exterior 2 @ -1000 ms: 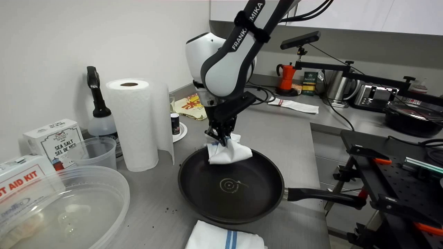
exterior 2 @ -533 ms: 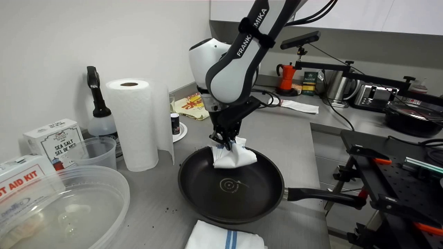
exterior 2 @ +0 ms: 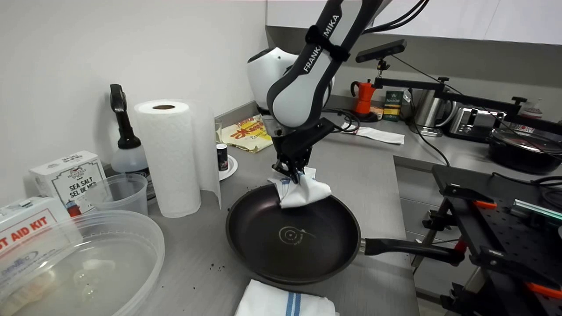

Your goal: Use the tea towel on the right to wipe the pan

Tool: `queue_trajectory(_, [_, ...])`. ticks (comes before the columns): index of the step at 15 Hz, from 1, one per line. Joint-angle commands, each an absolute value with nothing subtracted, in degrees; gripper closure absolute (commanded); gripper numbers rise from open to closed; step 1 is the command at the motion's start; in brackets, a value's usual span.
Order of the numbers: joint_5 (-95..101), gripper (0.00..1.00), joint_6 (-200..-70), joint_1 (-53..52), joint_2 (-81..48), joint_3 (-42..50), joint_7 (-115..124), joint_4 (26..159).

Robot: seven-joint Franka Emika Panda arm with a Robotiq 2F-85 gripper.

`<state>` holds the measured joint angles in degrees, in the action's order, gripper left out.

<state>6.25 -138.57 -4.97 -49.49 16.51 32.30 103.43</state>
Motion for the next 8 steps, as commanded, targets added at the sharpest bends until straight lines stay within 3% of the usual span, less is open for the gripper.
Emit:
queue_trajectory(1, [6.44,0.97,-138.06,-5.42,-50.09,17.11,32.84,102.41])
queue_trajectory(8, [5.23,0.97,-137.91,-5.71,-49.16,15.08,32.83,103.4])
